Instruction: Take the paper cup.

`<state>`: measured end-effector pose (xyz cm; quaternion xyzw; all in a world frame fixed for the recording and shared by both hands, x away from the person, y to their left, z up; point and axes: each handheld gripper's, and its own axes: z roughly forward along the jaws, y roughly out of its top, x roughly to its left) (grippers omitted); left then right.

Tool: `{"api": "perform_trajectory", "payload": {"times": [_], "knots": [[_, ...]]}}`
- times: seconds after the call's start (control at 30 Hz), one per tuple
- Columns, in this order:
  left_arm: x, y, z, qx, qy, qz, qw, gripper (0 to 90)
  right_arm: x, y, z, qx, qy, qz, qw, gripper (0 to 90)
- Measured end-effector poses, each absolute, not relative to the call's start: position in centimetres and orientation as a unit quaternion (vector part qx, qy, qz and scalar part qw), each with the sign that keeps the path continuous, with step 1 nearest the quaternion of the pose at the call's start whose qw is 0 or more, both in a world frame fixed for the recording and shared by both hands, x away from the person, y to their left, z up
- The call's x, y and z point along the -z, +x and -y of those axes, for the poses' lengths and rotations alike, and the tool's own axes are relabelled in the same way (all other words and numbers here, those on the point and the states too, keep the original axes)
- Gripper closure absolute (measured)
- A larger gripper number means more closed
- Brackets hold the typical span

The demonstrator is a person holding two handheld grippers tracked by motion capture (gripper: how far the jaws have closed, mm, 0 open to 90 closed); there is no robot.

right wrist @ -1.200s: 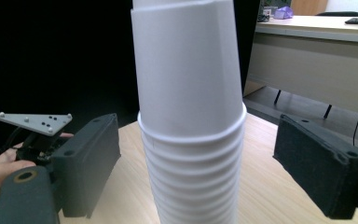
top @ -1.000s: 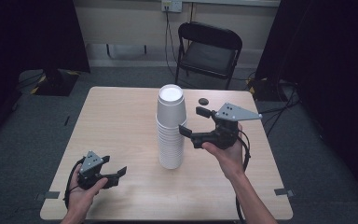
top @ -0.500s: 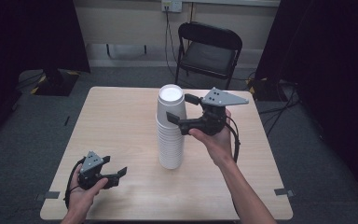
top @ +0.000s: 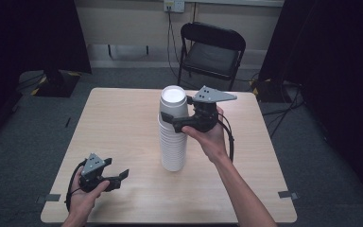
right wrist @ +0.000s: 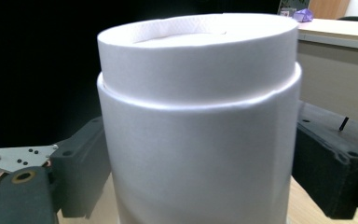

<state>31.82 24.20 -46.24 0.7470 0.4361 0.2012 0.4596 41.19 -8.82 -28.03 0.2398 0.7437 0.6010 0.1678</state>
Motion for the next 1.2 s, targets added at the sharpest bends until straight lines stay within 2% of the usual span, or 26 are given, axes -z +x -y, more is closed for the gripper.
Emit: {"api": "perform_trajectory", "payload": {"times": [1.2], "knots": [[46.24, 31.81, -24.20, -0.201, 0.749, -0.434, 0.459, 18.0, 28.75, 41.73, 7.94, -0.591, 0.230, -0.750, 0.187, 14.2]]}}
